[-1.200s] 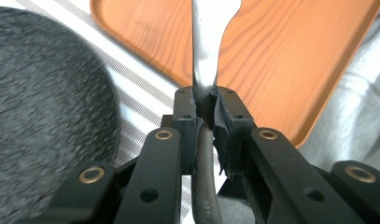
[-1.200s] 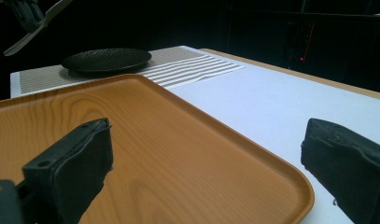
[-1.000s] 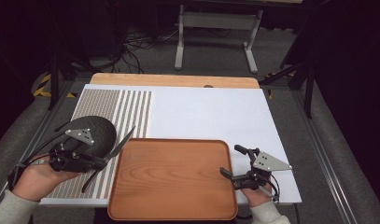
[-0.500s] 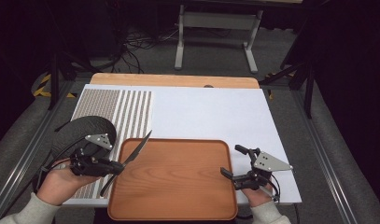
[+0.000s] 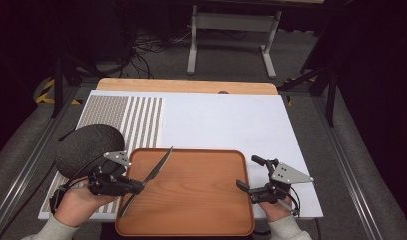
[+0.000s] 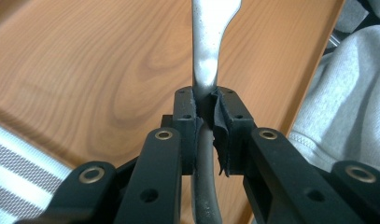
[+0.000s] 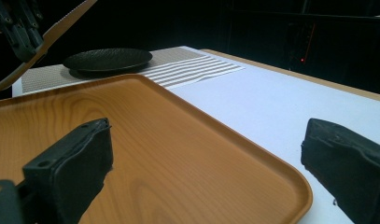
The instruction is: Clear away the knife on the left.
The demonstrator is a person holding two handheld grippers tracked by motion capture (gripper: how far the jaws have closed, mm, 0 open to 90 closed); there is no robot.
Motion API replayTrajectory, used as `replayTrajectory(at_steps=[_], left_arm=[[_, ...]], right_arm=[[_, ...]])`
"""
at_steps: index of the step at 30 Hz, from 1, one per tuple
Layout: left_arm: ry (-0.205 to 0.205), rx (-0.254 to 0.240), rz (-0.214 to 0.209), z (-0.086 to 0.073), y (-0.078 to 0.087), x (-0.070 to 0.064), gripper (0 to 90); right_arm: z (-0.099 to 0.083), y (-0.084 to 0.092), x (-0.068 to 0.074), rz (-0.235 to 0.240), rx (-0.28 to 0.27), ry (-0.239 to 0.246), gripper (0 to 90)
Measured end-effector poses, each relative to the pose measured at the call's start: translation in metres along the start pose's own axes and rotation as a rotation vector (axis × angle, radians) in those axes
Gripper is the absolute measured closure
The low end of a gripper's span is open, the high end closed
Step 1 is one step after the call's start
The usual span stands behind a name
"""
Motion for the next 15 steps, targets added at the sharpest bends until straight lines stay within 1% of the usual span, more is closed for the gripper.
replayTrajectory(at_steps=[3,7,10,11,12,14,15], left_arm=[[-0.011,-0.014,0.004,0.000,-0.004,-0.001,79.9],[-0.005,-0.024,-0.013,-0.002,-0.007,-0.002,79.9],[-0.009,-0.017,-0.008,-0.004,-0.012,-0.003,79.9],[-0.003,-0.015,-0.012,-0.004,-0.013,-0.003,79.9],[-0.010,-0.006,-0.011,-0.004,-0.014,-0.003,79.9],[-0.011,-0.002,-0.006,-0.004,-0.016,-0.003,79.9],[-0.004,0.001,-0.012,-0.005,-0.017,-0.003,79.9]], right_arm=[[0.000,0.000,0.000,0.000,0.000,0.001,2.7],[0.000,0.000,0.000,0.000,0.002,0.001,2.7],[0.000,0.000,0.000,0.000,0.002,0.003,2.7],[0.000,0.000,0.000,0.000,0.002,0.003,2.7],[0.000,0.000,0.000,0.000,0.003,0.002,2.7],[-0.001,-0.001,0.000,0.002,0.006,0.003,2.7],[0.000,-0.001,0.001,0.002,0.006,0.004,2.7]])
Point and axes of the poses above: each handheld gripper's, and its own axes: y roughly backward along the jaws, z roughly out of its top, x roughly to its left, the point moved 6 cm from there along -y, roughly forward along the jaws
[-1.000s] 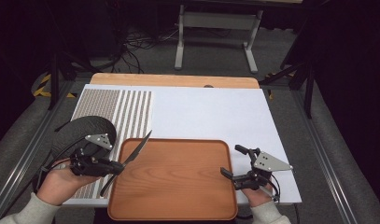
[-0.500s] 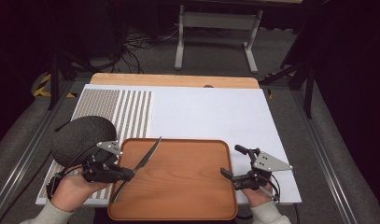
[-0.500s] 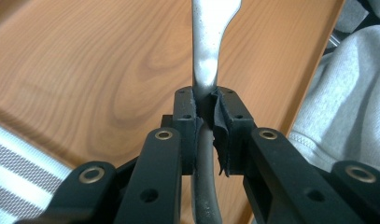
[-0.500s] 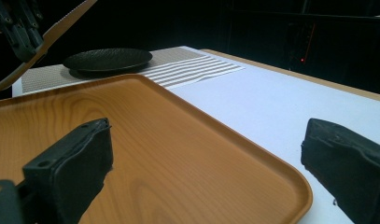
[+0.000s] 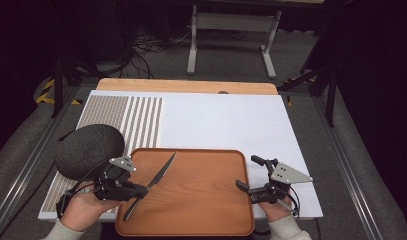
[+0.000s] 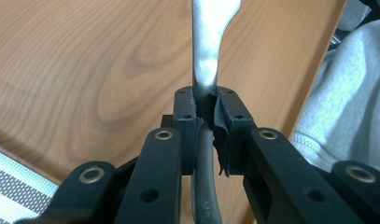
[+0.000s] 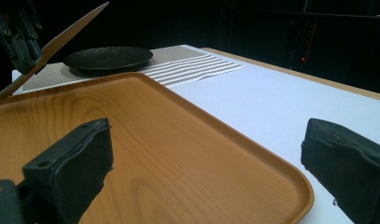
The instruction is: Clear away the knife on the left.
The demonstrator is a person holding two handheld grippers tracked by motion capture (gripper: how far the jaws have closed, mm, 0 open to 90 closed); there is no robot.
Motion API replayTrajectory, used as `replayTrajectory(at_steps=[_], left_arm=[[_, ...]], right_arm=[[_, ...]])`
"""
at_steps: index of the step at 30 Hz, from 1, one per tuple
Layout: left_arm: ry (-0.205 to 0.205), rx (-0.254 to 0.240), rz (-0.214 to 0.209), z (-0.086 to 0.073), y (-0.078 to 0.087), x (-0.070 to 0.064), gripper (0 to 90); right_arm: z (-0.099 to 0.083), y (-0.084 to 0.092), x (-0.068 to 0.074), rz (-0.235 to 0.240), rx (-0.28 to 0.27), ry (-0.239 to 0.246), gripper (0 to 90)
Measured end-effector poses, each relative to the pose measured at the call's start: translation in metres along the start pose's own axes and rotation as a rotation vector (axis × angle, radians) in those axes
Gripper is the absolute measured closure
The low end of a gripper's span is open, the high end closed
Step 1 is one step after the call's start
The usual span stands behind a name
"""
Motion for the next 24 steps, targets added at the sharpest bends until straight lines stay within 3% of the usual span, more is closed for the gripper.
replayTrajectory(at_steps=[4,13,24], left_arm=[[-0.008,0.030,0.014,-0.001,-0.005,0.000,79.8],[0.018,0.091,0.011,-0.005,-0.015,0.002,79.9],[0.033,0.102,0.006,-0.005,-0.023,0.008,79.8]], right_arm=[[0.000,0.000,0.000,0.003,0.001,0.000,2.7],[0.000,0.000,0.000,0.004,0.000,-0.002,2.7],[-0.001,-0.001,0.000,0.003,0.002,-0.004,2.7]])
Point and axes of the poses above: each handheld gripper's, and its own axes: y roughly backward along the jaws, z roughly out of its top, x roughly to its left, the point moved 6 cm from there along -y, roughly forward along the jaws
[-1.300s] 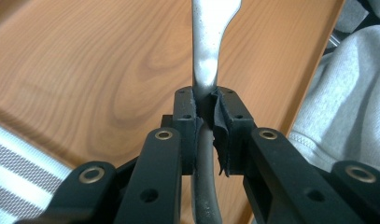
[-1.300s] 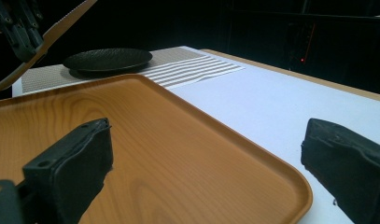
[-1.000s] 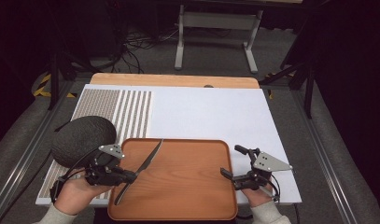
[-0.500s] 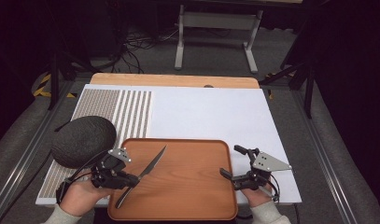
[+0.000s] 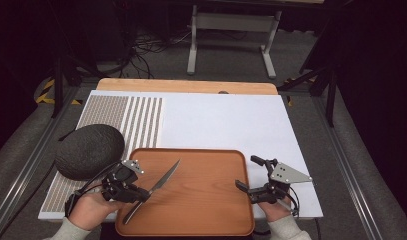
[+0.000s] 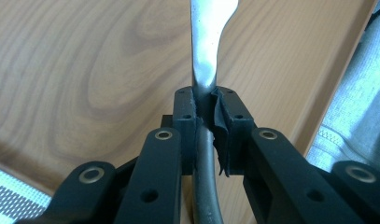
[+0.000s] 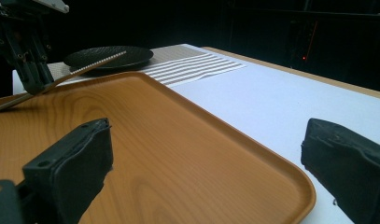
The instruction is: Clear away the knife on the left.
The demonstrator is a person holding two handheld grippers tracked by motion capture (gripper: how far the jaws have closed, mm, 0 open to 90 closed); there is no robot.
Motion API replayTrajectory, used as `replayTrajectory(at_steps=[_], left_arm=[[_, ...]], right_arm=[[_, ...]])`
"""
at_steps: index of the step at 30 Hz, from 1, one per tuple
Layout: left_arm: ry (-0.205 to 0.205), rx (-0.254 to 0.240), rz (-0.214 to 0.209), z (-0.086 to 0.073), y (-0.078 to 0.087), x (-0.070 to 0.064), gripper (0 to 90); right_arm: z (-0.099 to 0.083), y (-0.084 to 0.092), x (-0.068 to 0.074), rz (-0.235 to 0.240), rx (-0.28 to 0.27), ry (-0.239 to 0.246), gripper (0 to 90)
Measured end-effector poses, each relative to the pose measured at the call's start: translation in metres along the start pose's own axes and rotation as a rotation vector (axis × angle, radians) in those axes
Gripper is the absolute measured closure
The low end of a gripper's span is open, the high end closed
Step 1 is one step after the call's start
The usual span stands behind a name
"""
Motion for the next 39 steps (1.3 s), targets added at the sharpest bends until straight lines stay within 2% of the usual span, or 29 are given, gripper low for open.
replayTrajectory(at_steps=[6,7,12,39], left_arm=[[0.005,0.012,-0.009,0.001,-0.007,0.001,79.7],[0.016,0.021,-0.010,0.000,-0.008,0.001,79.7],[0.011,0.033,-0.007,0.001,-0.012,0.002,79.6],[-0.001,0.087,0.051,0.000,-0.023,0.003,79.2]], right_arm=[[0.000,0.000,0.000,0.002,0.002,-0.001,2.7],[0.000,0.000,0.000,0.002,0.003,0.000,2.7],[0.000,0.000,0.000,0.002,0.001,0.001,2.7],[0.000,0.000,0.000,0.006,0.002,0.007,2.8]])
Point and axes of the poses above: each handheld gripper's, and its own axes: y roughly backward along the jaws, z roughly out of its top, x roughly to its left, the point moved 6 cm from there along -y, roughly forward along the jaws
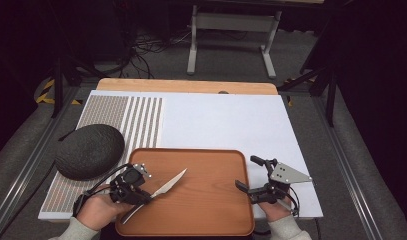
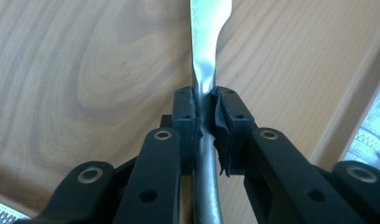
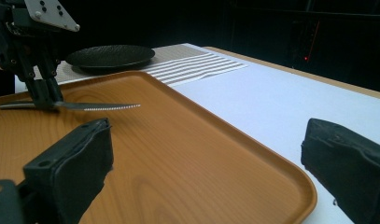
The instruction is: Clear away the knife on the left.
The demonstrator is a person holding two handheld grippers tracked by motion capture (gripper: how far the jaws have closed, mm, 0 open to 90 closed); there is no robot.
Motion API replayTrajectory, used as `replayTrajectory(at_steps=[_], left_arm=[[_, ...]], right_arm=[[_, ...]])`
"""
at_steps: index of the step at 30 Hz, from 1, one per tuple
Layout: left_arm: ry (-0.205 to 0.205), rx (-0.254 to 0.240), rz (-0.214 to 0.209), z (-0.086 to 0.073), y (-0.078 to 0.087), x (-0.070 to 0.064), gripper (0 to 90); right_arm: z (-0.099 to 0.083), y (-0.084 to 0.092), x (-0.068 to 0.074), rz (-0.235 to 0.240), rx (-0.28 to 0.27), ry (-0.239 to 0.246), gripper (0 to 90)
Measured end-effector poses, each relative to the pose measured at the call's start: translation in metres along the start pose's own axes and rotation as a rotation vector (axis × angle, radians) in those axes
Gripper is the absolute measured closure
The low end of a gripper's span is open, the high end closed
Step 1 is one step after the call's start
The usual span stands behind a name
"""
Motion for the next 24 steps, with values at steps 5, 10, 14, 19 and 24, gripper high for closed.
replayTrajectory(at_steps=[5,10,14,19,24], left_arm=[[-0.013,-0.010,0.002,0.001,0.000,0.000,78.7],[-0.019,-0.052,-0.016,0.003,0.006,-0.001,65.8],[-0.055,-0.105,-0.004,0.008,0.008,-0.003,45.1],[-0.123,-0.189,-0.007,0.014,0.011,-0.008,37.0],[-0.198,-0.217,0.006,0.018,0.009,-0.016,33.6]], right_arm=[[0.000,0.000,0.000,0.002,0.000,-0.001,2.8],[0.000,0.000,0.000,0.002,0.000,-0.001,2.8],[0.000,0.000,0.000,0.002,-0.001,-0.001,2.8],[0.000,0.000,0.000,0.002,0.000,-0.001,2.8],[0.000,0.000,0.000,0.001,0.000,0.000,2.8]])
Point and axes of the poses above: each handheld gripper's, and its own axes: y roughly backward along the jaws, z roughly out of its top, x roughly to its left, the point moved 6 cm from there along -y, roughly forward along the jaws
